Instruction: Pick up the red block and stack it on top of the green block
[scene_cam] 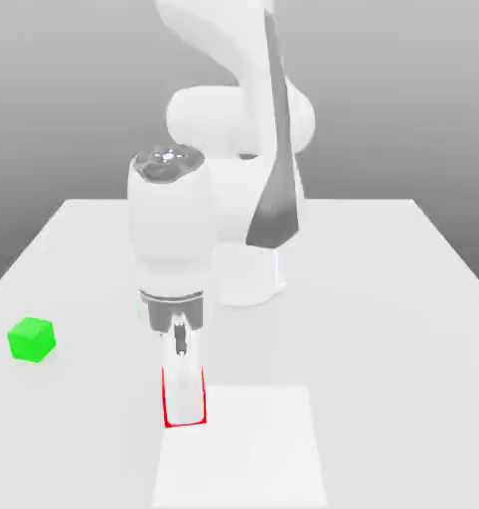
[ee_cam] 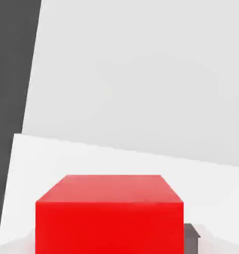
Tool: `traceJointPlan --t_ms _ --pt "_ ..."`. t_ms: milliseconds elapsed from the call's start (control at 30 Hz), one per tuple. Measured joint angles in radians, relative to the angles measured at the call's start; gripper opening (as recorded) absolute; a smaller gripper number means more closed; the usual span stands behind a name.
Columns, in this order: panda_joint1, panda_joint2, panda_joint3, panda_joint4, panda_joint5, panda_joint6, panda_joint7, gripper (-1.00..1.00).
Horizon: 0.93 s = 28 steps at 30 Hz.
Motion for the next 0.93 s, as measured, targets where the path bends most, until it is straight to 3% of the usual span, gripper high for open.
traceJointPlan --t_ms 633,833,867,933 --pt "-0.507 -0.128 -0.236 -0.052 -0.029 -0.075 0.589 -1.00" --pt "-0.523 0.055 -0.211 -0.046 0.083 0.098 0.532 -1.00" --pt "-0.526 0.076 -0.205 -0.045 0.097 0.117 0.522 1.00" --pt "-0.526 0.076 -0.205 -0.045 0.097 0.117 0.522 1.00"
